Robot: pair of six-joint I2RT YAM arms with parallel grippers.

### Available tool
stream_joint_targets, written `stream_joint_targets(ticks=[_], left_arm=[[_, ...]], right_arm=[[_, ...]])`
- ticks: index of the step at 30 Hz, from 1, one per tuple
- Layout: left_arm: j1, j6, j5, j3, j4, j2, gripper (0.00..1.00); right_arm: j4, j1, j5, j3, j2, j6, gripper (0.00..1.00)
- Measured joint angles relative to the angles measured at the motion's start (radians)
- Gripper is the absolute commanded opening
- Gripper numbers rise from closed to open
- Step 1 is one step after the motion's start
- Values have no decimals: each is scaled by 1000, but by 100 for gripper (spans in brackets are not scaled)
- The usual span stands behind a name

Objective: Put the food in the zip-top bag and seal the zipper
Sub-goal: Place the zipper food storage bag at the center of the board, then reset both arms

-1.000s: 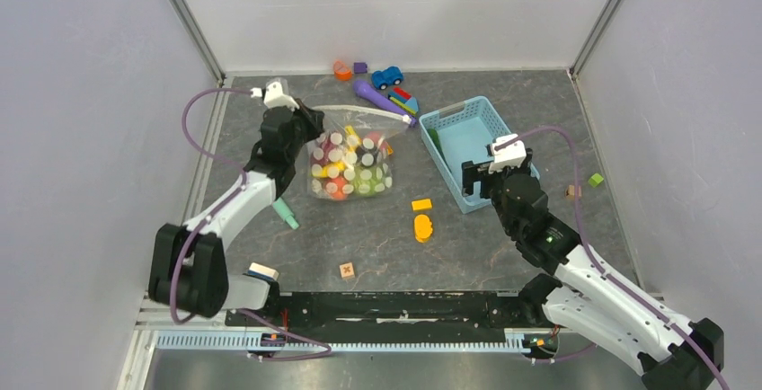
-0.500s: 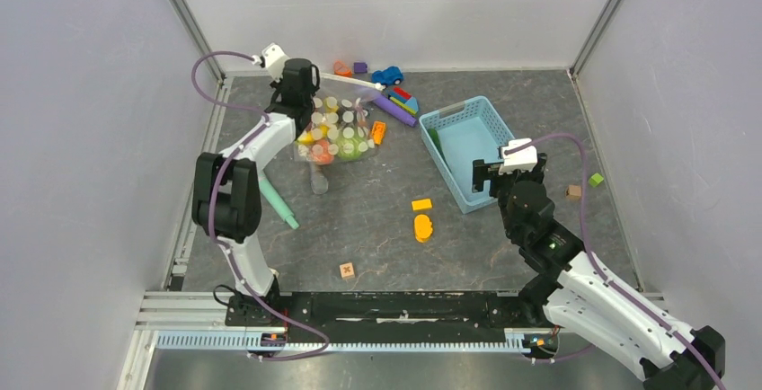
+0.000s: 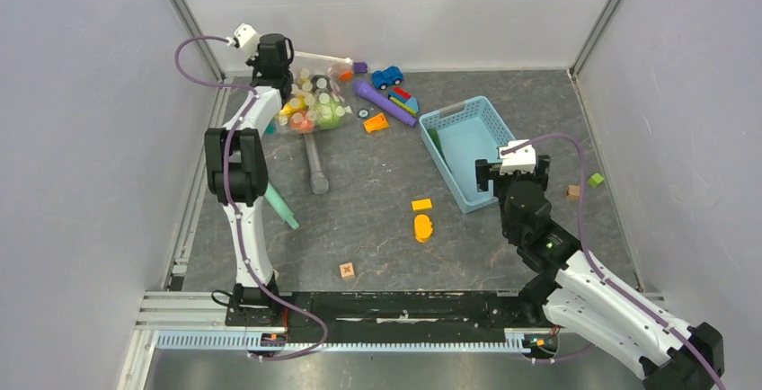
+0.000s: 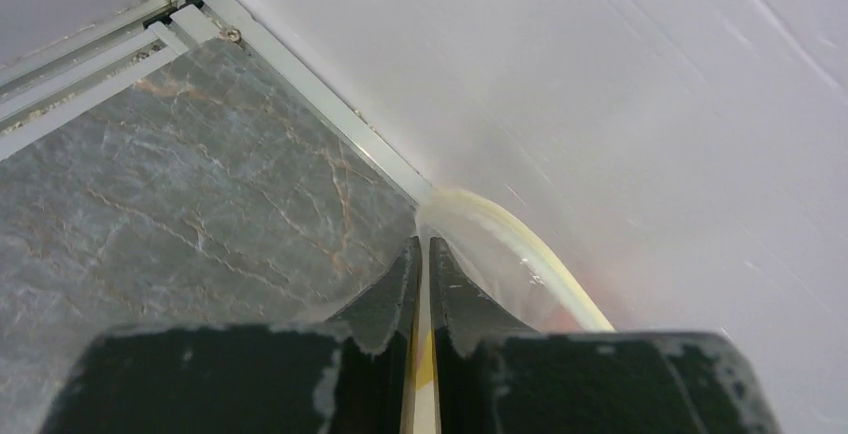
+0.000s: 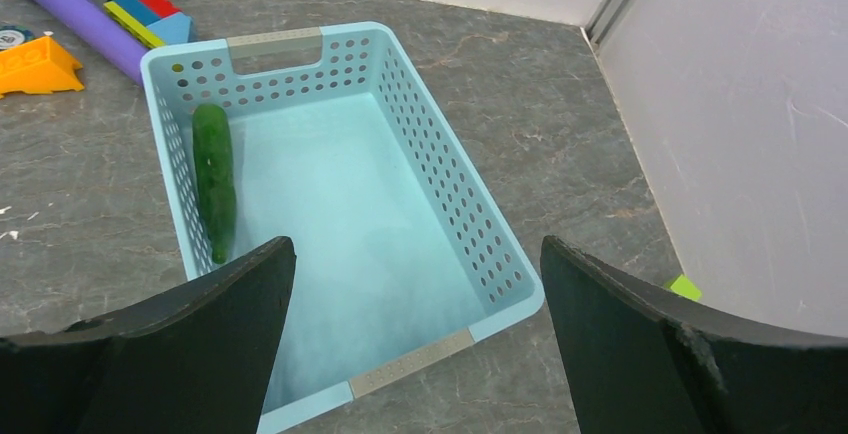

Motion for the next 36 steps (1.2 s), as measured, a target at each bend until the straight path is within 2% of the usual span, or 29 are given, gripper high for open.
stream_joint_targets(ticks=[2,3,4,6,7,12,17,22,25,28,32,36], left_arm=[[18,0,14,44,0,47,24],[26,2,24,61,-3,66,31],[33,4,31,79,-5,84,47],[45,23,43,119,-15,114,91],[50,38,57,146,-25,129,99],[53,79,106,209,-67,129,100],[48,83,184,103,-141,-14,100],[35,66,305,-125,-269,-333,100],[3,40,339,-394,-290,-614,100],[-84,34,330,-651,-317,-885,100],[-229,34,276,-859,-439,-1083,100],[-287,27,197,-953,-606,-1180,100]], right_arm=[[2,0,11,-2,0,-3,98],[4,0,15,-3,0,-6,98],[6,0,18,-3,0,-7,98],[14,0,27,-5,2,-8,98],[15,0,31,-5,3,-8,98],[18,0,40,-5,3,3,98],[-1,0,68,-5,16,63,98],[-69,0,90,-5,37,144,98],[-109,0,103,-5,34,195,98],[-130,0,111,-10,21,233,98],[-167,0,121,-19,-14,274,98],[-176,0,134,-35,-48,300,98]])
